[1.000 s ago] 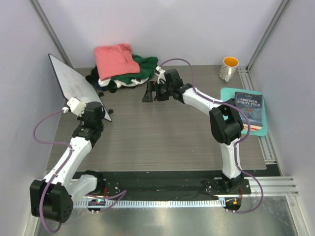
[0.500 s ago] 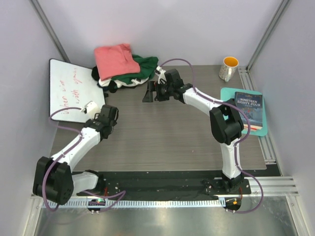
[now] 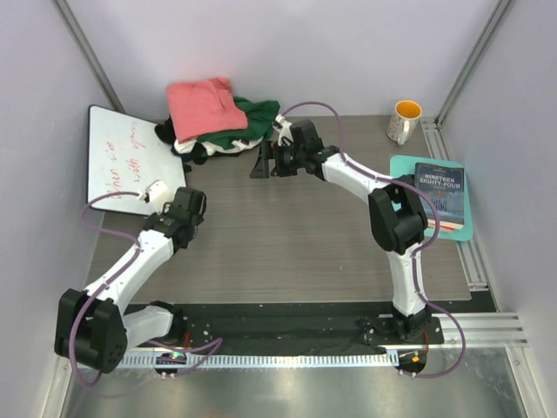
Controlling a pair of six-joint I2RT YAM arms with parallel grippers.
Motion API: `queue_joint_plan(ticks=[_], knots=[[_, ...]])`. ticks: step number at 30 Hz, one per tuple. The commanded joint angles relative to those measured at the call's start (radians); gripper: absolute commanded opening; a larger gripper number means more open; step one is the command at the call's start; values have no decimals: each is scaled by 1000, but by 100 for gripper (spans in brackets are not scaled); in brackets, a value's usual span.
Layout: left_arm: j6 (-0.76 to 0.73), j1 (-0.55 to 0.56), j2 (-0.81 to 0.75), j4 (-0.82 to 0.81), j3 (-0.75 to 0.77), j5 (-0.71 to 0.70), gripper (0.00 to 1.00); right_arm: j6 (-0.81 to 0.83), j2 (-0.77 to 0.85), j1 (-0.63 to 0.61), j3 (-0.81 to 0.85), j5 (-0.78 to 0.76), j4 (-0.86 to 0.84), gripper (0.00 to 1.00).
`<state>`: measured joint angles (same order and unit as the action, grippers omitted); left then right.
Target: Fold and stack the t-shirts
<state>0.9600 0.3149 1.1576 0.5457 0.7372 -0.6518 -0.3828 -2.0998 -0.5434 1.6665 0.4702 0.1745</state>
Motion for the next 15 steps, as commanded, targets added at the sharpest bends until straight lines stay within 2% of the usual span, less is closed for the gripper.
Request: queue_joint_plan(ticks=[1, 7, 15], knots=[[-24, 13, -74, 11, 40, -26, 64, 19, -90, -53, 169, 53, 54, 96], [-52, 15, -148, 56, 114, -68, 64, 29, -169, -121, 280, 57, 74, 96], [-78, 15, -127, 131, 214, -117, 65, -7, -275, -197, 377, 130, 33, 96]])
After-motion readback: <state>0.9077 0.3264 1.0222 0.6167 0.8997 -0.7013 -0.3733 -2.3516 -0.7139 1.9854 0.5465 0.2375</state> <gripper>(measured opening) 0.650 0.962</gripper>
